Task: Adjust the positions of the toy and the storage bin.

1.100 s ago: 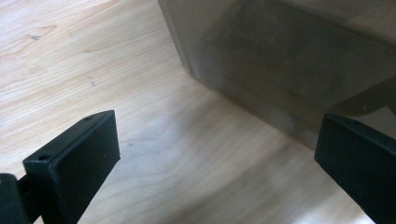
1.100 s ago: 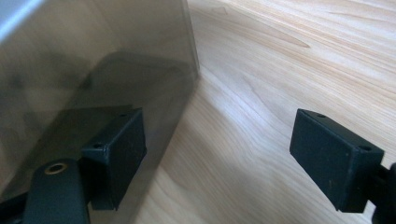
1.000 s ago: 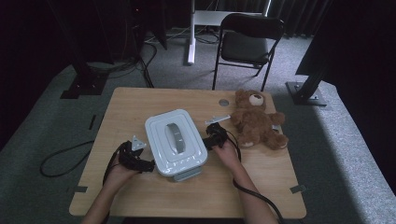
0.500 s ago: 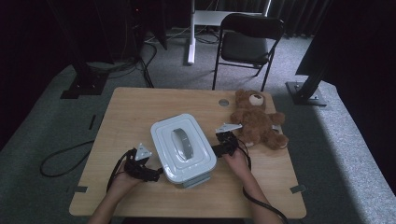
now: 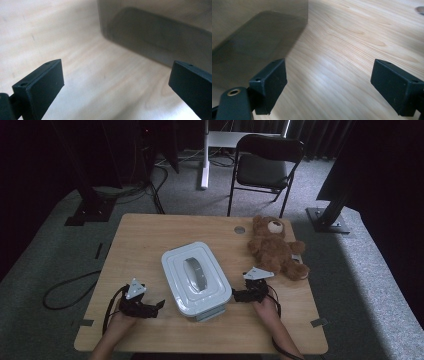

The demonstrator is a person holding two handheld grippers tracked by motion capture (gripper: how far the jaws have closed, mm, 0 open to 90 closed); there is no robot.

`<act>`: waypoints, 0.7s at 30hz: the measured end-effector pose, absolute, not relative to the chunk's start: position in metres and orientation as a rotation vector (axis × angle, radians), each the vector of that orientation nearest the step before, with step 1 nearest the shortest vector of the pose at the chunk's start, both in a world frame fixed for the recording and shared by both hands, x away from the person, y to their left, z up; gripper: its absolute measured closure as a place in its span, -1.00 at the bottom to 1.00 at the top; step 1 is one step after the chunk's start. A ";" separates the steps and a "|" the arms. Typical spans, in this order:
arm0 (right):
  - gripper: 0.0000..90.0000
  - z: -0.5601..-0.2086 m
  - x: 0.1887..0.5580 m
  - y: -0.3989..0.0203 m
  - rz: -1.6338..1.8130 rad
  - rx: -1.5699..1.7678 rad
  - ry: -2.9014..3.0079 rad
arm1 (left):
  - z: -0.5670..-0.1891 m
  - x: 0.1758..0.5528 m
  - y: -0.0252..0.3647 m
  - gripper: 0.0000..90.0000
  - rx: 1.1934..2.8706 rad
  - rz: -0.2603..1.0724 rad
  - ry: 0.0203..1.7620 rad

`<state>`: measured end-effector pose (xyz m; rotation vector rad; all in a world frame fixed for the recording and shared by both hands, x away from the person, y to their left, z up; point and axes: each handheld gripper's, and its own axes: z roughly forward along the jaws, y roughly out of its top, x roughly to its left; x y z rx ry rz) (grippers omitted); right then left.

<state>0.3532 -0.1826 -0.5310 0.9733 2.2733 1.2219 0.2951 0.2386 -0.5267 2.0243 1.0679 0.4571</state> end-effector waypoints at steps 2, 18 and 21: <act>-0.72 -0.531 0.346 -0.190 1.252 0.983 2.272 | -0.527 0.295 0.244 -0.99 2.034 0.420 1.097; -0.72 -0.546 0.297 -0.266 1.184 1.126 2.184 | -0.513 0.281 0.263 -0.99 2.077 0.373 1.074; -0.72 -0.550 0.294 -0.276 1.173 1.165 2.176 | -0.510 0.278 0.267 -0.99 2.067 0.375 1.075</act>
